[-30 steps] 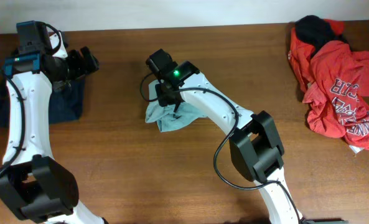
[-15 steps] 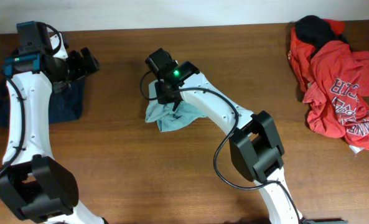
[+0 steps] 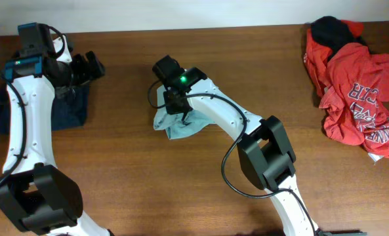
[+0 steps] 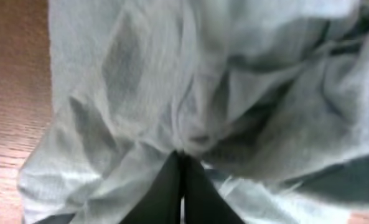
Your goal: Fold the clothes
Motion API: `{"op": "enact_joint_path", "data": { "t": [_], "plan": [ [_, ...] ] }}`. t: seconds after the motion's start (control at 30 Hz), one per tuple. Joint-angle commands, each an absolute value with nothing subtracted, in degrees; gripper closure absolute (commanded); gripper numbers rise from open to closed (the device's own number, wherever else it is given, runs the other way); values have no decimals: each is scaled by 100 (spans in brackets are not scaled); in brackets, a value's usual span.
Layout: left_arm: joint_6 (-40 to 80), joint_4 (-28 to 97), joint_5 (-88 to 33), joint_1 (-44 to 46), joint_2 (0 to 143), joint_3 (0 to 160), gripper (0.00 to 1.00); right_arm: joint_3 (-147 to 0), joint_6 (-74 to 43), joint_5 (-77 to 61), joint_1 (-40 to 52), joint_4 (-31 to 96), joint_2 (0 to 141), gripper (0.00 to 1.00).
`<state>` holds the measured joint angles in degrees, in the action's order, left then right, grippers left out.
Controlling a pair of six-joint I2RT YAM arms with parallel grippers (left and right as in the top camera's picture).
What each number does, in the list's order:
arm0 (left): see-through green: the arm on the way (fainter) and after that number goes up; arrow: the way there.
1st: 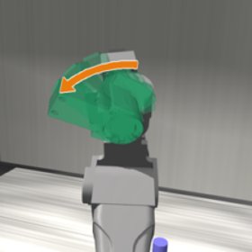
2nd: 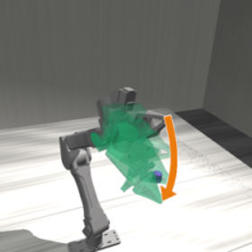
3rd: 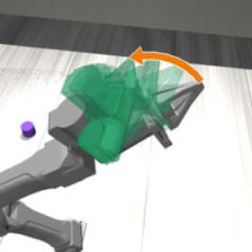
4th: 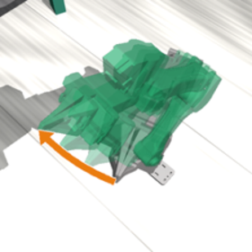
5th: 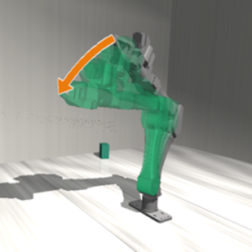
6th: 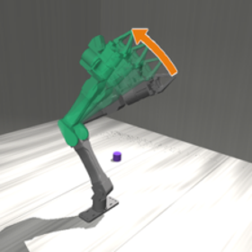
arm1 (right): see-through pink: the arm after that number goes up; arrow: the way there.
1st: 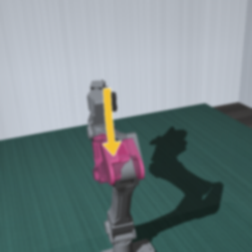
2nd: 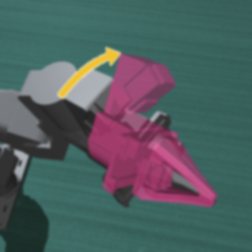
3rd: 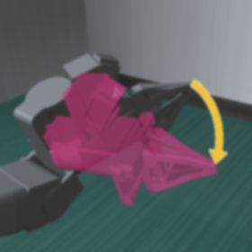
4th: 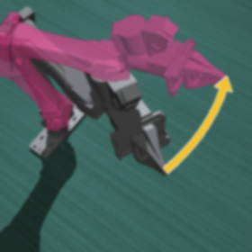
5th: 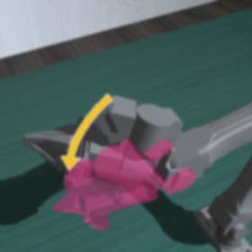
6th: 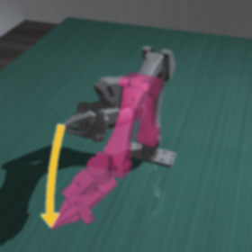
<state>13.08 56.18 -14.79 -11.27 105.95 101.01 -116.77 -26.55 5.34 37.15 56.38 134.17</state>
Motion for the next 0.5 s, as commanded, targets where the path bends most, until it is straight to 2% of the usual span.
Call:
{"op": "enact_joint_path", "data": {
  "t": [0.0, 0.47],
  "plan": [
    [1188, 5625, -1525, -1125, 10444, 10162, 1, -11900, -2663, 685, 3605, 5811, 13292, 96],
    [1188, 5623, -1522, -1125, 10444, 10162, 1, -12715, -2381, 685, 2453, 7693, 12722, 96]
  ]
}}
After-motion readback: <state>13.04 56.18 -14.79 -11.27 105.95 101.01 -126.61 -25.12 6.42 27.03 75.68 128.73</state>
